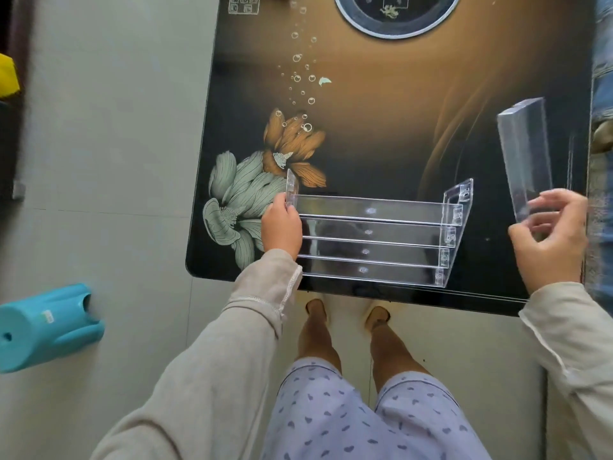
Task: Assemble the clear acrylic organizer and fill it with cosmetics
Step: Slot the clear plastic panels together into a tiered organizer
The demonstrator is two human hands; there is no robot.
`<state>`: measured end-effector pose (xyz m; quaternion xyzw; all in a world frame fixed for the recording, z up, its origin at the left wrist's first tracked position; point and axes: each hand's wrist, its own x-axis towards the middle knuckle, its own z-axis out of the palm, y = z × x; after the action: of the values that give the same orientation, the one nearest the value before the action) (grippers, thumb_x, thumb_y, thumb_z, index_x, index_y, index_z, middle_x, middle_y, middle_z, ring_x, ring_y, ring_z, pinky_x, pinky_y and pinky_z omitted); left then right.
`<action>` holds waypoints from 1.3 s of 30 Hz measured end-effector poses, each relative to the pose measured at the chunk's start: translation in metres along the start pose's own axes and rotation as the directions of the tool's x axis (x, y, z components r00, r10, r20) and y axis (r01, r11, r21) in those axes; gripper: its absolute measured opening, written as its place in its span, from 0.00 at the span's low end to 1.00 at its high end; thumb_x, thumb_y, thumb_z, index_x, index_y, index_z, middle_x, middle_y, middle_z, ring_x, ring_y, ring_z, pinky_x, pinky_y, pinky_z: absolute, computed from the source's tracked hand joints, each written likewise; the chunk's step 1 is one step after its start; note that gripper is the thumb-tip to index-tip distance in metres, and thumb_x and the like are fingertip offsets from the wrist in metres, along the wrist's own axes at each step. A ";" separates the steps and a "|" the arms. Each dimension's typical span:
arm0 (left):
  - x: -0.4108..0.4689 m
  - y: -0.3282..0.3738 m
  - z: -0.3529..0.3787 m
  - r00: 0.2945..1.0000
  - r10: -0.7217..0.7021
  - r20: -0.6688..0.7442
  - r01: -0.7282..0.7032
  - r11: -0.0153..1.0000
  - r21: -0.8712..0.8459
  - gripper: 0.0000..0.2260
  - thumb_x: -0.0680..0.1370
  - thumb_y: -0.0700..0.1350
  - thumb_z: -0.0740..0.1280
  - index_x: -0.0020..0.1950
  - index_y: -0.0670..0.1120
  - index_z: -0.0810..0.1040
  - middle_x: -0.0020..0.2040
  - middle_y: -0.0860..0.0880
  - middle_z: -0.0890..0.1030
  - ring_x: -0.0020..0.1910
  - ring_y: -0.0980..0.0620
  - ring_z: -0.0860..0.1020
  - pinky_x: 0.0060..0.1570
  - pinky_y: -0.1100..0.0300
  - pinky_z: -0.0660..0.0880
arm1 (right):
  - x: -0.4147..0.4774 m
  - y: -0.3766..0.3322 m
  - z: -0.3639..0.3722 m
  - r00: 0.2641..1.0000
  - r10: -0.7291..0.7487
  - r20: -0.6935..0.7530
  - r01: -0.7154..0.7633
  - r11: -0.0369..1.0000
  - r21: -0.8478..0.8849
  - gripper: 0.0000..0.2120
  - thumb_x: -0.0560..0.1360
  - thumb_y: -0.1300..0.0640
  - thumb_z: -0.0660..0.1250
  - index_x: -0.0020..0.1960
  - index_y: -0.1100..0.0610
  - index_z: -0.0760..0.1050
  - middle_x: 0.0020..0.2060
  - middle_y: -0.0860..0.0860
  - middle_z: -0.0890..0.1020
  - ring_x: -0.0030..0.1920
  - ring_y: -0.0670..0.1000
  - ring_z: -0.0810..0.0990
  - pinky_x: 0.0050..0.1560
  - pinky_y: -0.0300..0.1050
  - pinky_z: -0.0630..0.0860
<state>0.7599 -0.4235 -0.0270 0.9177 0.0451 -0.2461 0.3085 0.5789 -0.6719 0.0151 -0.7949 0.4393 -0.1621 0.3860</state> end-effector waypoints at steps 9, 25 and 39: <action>-0.001 0.000 -0.011 0.992 0.111 0.062 -0.112 0.994 0.013 0.22 0.78 0.34 0.55 0.72 0.46 0.63 0.63 0.42 0.75 0.59 0.44 0.75 0.58 0.54 0.72 | -0.003 -0.068 0.062 0.746 -0.377 0.548 0.619 0.696 -0.364 0.20 0.71 0.53 0.70 0.61 0.60 0.75 0.43 0.60 0.81 0.41 0.61 0.80 0.43 0.53 0.76; 0.006 0.000 -0.024 0.985 0.137 0.101 -0.121 0.981 -0.150 0.22 0.77 0.31 0.59 0.70 0.46 0.68 0.57 0.43 0.81 0.55 0.47 0.79 0.61 0.57 0.75 | 0.000 -0.079 0.124 0.661 -0.296 0.690 0.680 0.624 -0.384 0.27 0.77 0.51 0.62 0.73 0.46 0.58 0.65 0.51 0.75 0.58 0.57 0.75 0.57 0.52 0.69; 0.007 0.000 -0.022 0.977 0.185 0.104 -0.168 0.974 -0.150 0.22 0.77 0.31 0.58 0.70 0.46 0.69 0.56 0.45 0.82 0.50 0.52 0.79 0.53 0.68 0.71 | 0.010 -0.081 0.128 0.654 -0.239 0.717 0.683 0.594 -0.425 0.26 0.77 0.52 0.61 0.73 0.44 0.58 0.65 0.51 0.74 0.61 0.57 0.73 0.60 0.53 0.68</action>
<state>0.7749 -0.4110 -0.0152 0.8781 -0.0376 -0.2673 0.3952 0.7074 -0.5946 -0.0074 -0.9742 0.0861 0.1622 0.1315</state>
